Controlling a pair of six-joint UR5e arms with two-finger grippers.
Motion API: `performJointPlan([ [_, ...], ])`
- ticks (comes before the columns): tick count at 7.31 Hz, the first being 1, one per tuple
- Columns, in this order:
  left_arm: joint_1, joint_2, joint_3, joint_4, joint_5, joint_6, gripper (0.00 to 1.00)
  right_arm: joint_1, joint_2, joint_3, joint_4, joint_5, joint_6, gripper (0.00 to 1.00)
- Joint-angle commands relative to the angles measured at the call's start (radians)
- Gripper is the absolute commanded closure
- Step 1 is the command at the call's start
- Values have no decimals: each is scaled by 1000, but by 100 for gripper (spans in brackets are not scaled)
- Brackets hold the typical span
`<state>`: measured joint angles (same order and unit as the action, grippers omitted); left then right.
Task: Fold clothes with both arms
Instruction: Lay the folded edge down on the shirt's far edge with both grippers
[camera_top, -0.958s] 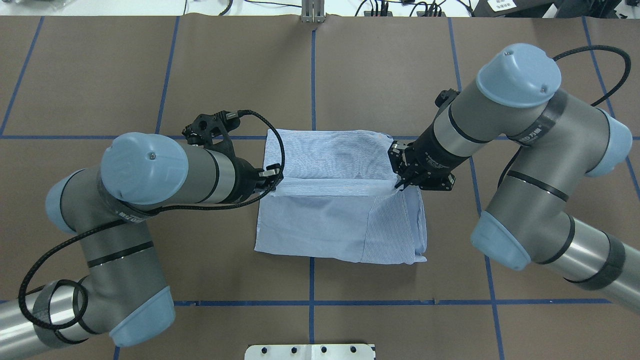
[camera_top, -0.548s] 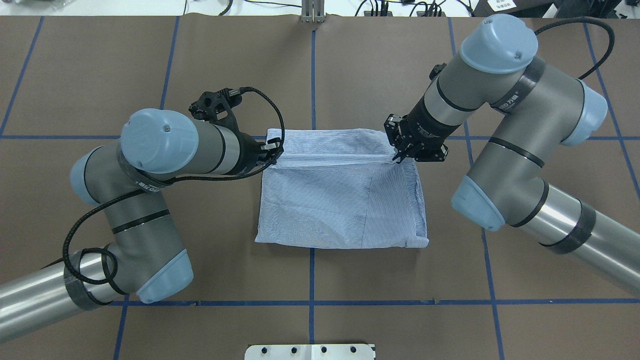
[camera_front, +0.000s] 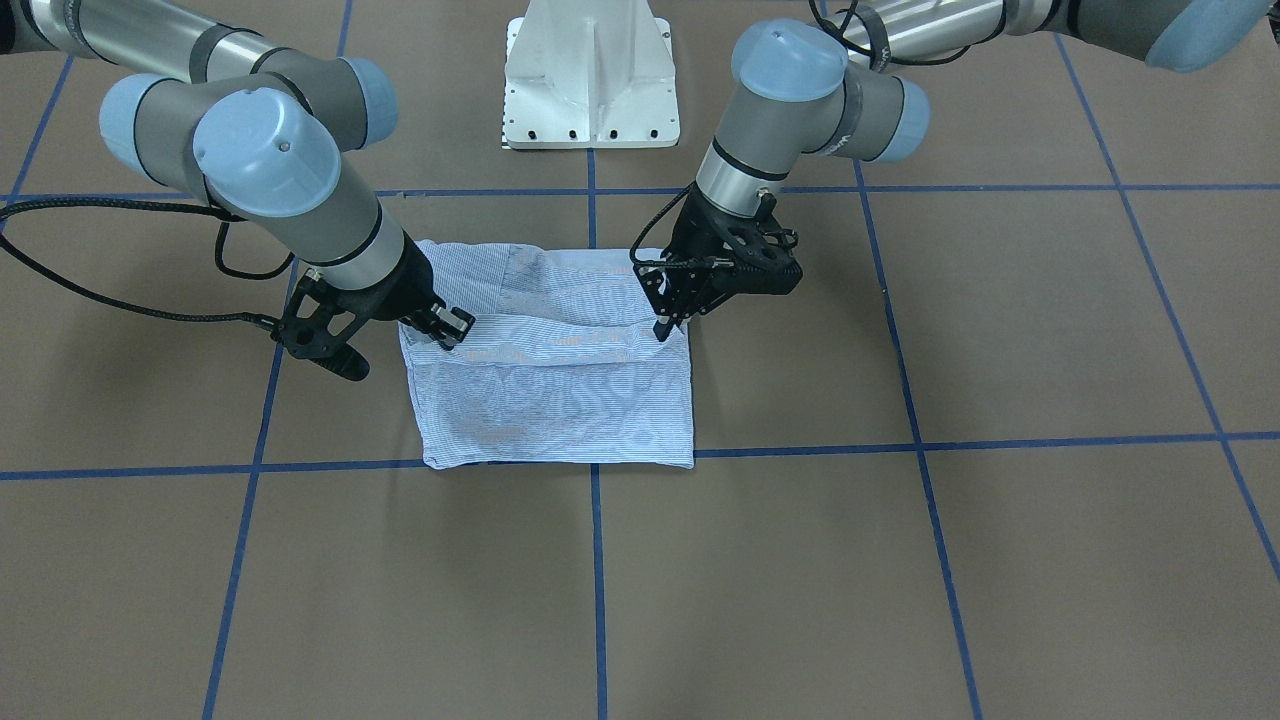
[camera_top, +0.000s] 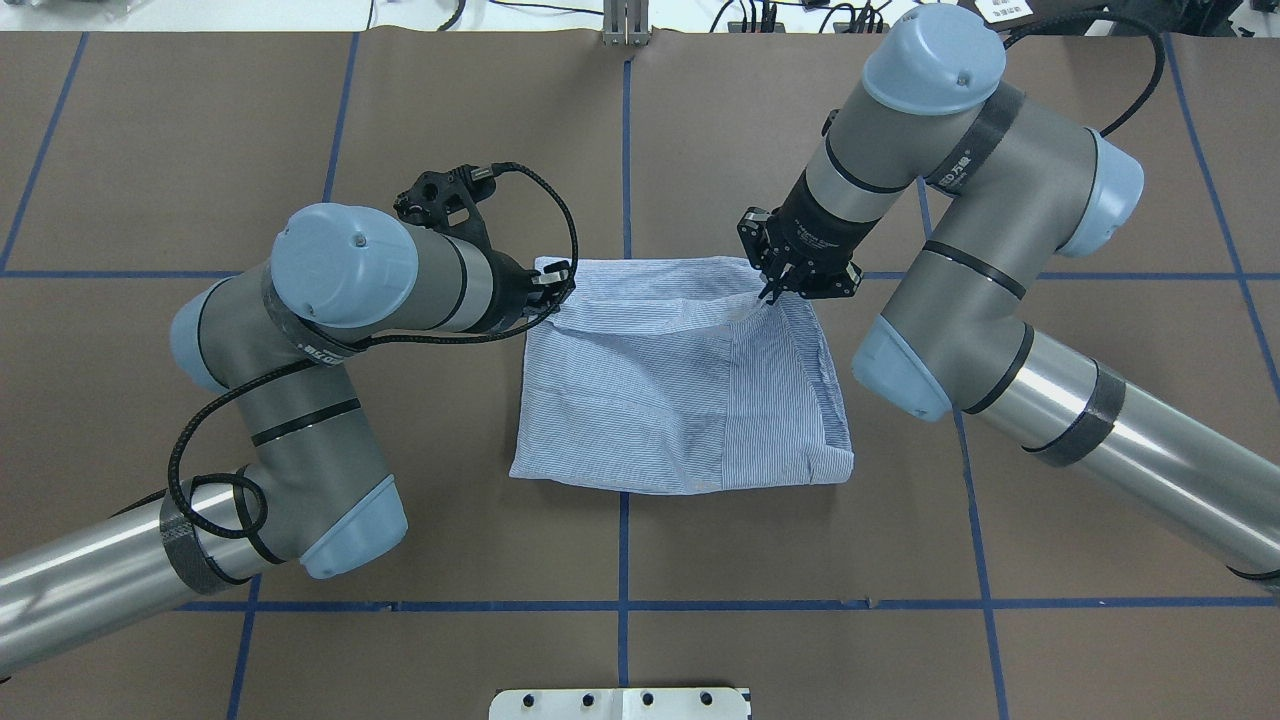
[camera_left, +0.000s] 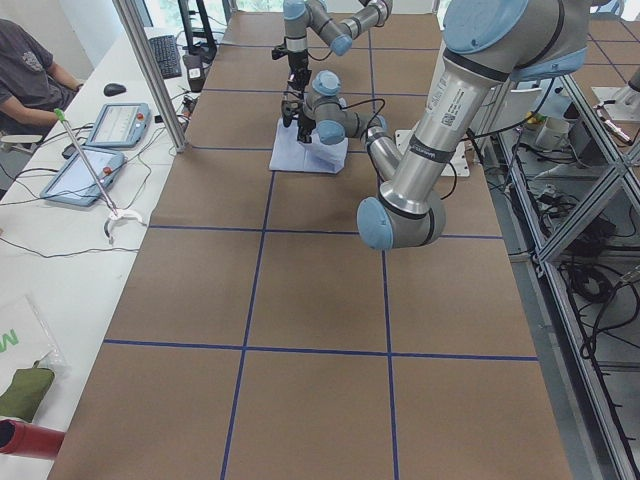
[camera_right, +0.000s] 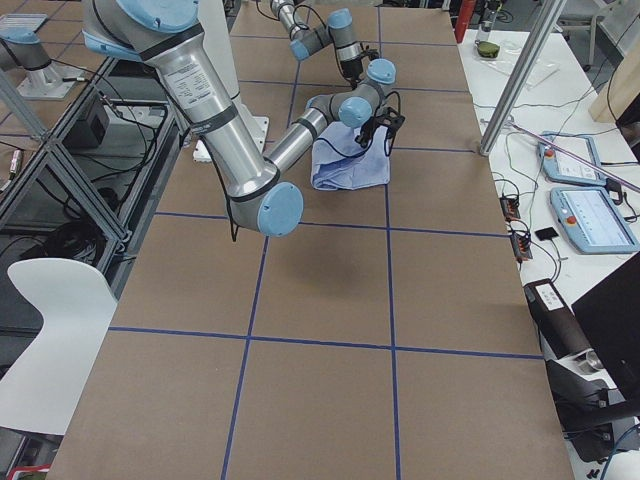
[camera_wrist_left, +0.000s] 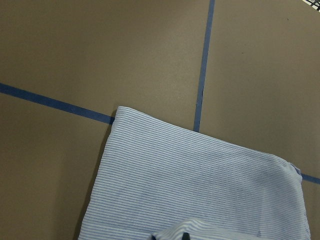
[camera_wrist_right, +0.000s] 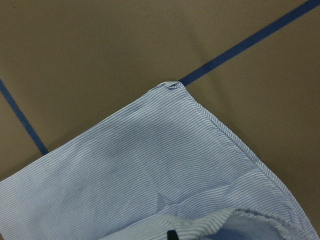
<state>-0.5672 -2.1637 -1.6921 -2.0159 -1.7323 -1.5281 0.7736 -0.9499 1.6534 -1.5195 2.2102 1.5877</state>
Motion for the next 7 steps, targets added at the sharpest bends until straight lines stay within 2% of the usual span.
performJointPlan([
  [1,0,1,5,-1,0,0,100,0,20,-36,1,-1,-3,100],
  [2,0,-1,5,-1,0,6,100,0,29,-68,25,-1,-11,100],
  [3,0,-1,24,-7,0,6,100,0,34,-123,104,-1,-8,100],
  [4,0,-1,72,-68,2,6,100,0,33,-150,140,-1,-8,100],
  [5,0,-2,106,-117,2,6,100,0,33,-150,140,-1,-8,100],
  [7,-2,-7,106,-121,2,5,98,0,33,-158,140,0,-8,100],
])
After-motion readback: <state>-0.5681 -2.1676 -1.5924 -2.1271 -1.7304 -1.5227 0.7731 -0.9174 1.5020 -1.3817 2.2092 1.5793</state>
